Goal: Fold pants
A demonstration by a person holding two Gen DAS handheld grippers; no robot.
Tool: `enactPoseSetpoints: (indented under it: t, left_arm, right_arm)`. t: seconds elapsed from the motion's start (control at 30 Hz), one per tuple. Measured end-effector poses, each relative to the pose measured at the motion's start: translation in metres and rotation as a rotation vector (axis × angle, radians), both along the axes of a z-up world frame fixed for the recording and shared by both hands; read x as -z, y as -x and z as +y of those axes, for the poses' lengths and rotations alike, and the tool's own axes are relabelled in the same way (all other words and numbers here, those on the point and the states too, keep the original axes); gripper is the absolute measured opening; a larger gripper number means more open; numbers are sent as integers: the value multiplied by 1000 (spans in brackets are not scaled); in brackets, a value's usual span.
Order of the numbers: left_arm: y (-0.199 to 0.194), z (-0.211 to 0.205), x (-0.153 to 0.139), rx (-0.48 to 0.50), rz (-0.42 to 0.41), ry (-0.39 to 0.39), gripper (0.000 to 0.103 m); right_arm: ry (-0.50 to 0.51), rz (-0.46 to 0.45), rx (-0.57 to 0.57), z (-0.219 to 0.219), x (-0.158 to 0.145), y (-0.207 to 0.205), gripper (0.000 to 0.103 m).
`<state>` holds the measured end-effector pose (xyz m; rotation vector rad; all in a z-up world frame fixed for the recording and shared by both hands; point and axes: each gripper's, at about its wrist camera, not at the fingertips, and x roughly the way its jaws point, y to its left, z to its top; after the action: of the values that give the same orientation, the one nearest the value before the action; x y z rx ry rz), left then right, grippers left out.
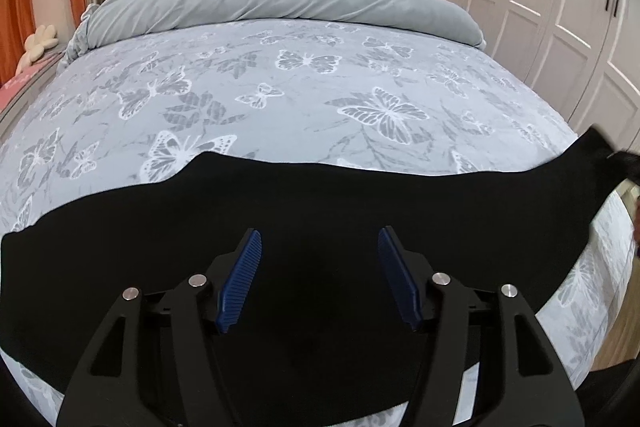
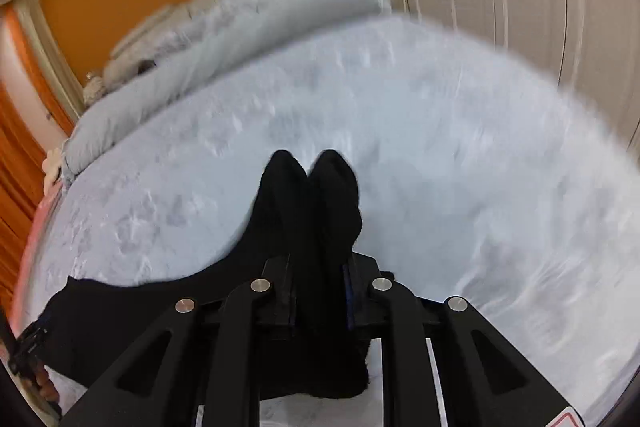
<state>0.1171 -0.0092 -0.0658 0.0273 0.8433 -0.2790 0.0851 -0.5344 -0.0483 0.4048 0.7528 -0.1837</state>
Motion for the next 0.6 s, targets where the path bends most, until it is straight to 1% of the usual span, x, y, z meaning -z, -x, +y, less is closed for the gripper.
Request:
enactPoseSetpoints:
  t: [0.03,0.07,0.13,0.17,0.2,0.27,0.3,0.33,0.37,0.4,0.47,0.5,0.53,0.57,0.6]
  left_arm:
    - [-2,0,2,-2,8,1,59]
    - [-3,-1,4,-5,13,-4,59]
    - [-6,-3,10,-12,26,-23,59]
    - [-6,-3,13,-16,31,-32,59]
    - [-6,-3,15,-19,34,-39,59]
    - [-6,0,16,-28,40,-40,59]
    - [-6,1,16,-32,39,-40,59]
    - [-6,3,15,-42,38,-37,59]
    - [-7,5,14,-47,37,-32,59]
    - [-9,7,13,-58,37,-30,59]
    - [-10,11,12,-79,35,-33,60]
    - [-10,13,12,-87,34,-33,60]
    - [-10,16,10,-94,37,-23,60]
    - [-10,19,8,-93,39,-5,60]
    - [-8,20,6,-94,35,5,60]
  right_arm:
    - [11,6,14,-7,4,3,14]
    - [17,60,37,-17,23,-1,15]
    - [16,210,81,-29,75,-17,15]
    - [22,248,88,-27,97,-17,18]
    - [43,198,99,-23,92,-10,24]
    - [51,210,107,-21,72,-6,36]
    - [55,161,143,-23,59,2,42]
    - [37,118,154,-29,53,9,46]
    - [15,96,164,-33,49,12,56]
    - [0,91,183,-37,45,22,61]
    - [-17,101,210,-39,47,33,65]
    - [-55,115,224,-42,53,42,68]
    - [-103,139,236,-44,61,48,69]
    - [-134,158,242,-43,65,43,69]
    - [-178,172,239,-43,75,50,69]
